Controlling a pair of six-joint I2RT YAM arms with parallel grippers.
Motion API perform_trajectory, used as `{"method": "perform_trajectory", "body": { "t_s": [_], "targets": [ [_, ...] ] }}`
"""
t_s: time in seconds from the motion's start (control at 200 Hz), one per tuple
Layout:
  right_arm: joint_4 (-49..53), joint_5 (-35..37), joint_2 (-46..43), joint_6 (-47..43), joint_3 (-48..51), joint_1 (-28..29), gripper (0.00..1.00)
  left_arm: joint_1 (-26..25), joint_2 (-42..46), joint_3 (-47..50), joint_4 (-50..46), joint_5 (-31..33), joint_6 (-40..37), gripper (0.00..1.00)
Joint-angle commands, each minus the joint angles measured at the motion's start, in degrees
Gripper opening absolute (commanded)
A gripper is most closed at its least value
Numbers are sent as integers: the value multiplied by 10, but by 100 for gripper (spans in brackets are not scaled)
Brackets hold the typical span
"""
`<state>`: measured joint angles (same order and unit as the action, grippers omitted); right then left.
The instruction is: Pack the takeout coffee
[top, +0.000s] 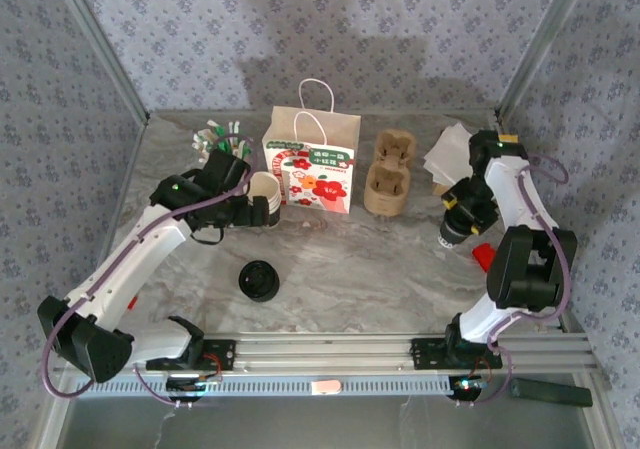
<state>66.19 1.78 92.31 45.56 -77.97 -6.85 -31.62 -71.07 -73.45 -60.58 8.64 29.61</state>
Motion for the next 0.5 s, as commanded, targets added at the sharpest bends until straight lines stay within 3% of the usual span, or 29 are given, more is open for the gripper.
{"method": "perform_trajectory", "body": {
  "t_s": [0.0,0.495],
  "targets": [
    [21,19,12,-21,-26,-21,77,-2,-2,-23,-9,-5,5,100],
    [19,32,68,-48,-70,-52,79,-4,-13,-26,-10,-6,4,100]
  ]
}}
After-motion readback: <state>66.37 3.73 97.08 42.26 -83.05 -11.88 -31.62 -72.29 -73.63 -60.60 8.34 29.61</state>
